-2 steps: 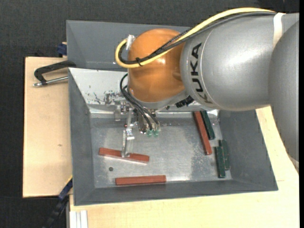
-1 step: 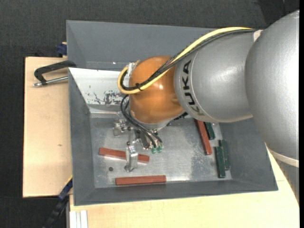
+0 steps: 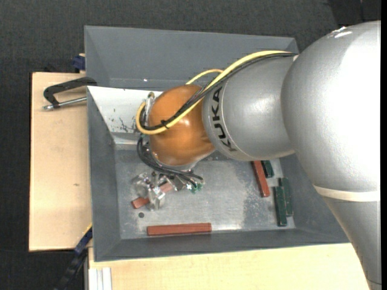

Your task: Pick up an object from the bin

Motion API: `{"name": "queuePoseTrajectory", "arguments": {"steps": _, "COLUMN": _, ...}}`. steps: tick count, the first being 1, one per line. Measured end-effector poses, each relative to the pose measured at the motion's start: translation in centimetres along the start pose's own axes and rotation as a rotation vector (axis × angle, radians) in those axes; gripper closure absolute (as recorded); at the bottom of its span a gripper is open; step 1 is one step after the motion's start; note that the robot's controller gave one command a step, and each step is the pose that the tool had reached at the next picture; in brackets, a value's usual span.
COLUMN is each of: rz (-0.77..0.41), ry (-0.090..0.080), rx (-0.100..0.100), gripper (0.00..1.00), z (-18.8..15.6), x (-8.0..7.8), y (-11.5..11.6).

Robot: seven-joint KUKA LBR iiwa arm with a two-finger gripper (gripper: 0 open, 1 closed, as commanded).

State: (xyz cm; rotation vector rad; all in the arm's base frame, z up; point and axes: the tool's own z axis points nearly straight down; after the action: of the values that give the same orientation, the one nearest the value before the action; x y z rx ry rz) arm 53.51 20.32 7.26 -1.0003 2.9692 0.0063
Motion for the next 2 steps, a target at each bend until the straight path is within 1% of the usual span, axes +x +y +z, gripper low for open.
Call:
{"name": "queuePoseTrajectory", "arguments": {"steps": 1, "rz": 0.0, "ry": 0.0, "rx": 0.0, "gripper": 1.0, "z": 0.0, "x": 0.0, "y": 0.0}}
{"name": "queuePoseTrajectory", "arguments": {"steps": 2, "rz": 0.007, "ry": 0.003, "rx": 0.001, "gripper": 1.0, "z": -13.6, "x": 3.1, "y": -0.8}}
